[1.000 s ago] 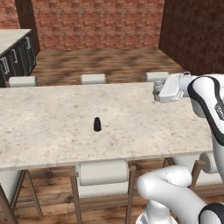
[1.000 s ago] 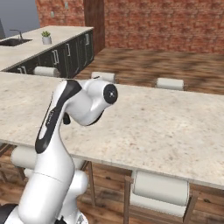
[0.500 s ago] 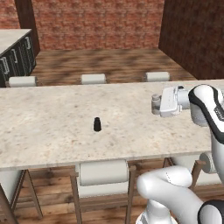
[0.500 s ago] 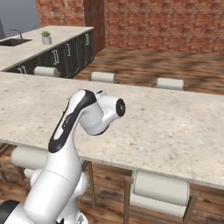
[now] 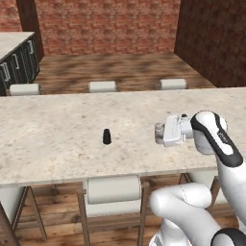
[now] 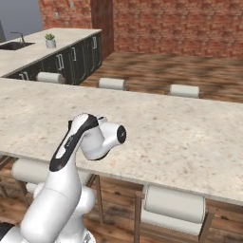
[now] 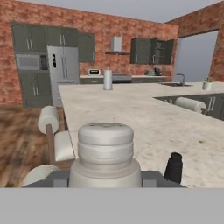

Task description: The dining table condiment station is running low on shaker. Refill the condiment station by opening the cabinet and taking the shaker from the cabinet and placing it on the dining table.

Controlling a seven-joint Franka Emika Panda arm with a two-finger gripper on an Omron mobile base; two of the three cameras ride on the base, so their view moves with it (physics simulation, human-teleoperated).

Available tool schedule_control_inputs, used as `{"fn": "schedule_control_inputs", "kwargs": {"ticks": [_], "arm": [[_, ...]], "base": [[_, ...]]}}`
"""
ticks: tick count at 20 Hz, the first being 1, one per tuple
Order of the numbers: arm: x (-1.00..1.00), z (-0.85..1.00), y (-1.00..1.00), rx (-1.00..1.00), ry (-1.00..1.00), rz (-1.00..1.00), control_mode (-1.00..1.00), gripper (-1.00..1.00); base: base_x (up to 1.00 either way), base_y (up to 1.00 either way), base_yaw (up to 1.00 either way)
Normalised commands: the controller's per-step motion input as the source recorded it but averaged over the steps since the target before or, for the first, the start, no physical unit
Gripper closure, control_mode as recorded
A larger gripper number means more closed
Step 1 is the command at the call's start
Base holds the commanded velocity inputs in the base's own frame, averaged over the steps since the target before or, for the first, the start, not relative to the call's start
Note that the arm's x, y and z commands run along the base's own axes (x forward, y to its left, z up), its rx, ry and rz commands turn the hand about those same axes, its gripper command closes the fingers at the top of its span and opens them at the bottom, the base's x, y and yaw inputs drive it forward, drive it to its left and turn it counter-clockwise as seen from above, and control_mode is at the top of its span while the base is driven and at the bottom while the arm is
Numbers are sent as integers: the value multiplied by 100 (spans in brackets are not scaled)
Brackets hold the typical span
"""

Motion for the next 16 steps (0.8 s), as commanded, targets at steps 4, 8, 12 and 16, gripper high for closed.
{"fn": "schedule_control_inputs", "kwargs": {"ticks": [4, 8, 12, 16], "arm": [[80, -40, 13, 0, 15, 1, -100, 100], [100, -32, 0, 0, 7, 6, -100, 100], [69, -32, -6, 0, -4, 15, -100, 100], [37, -36, -11, 0, -13, 20, -100, 100]], "base": [[0, 0, 0], [0, 0, 0], [0, 0, 0], [0, 0, 0]]}}
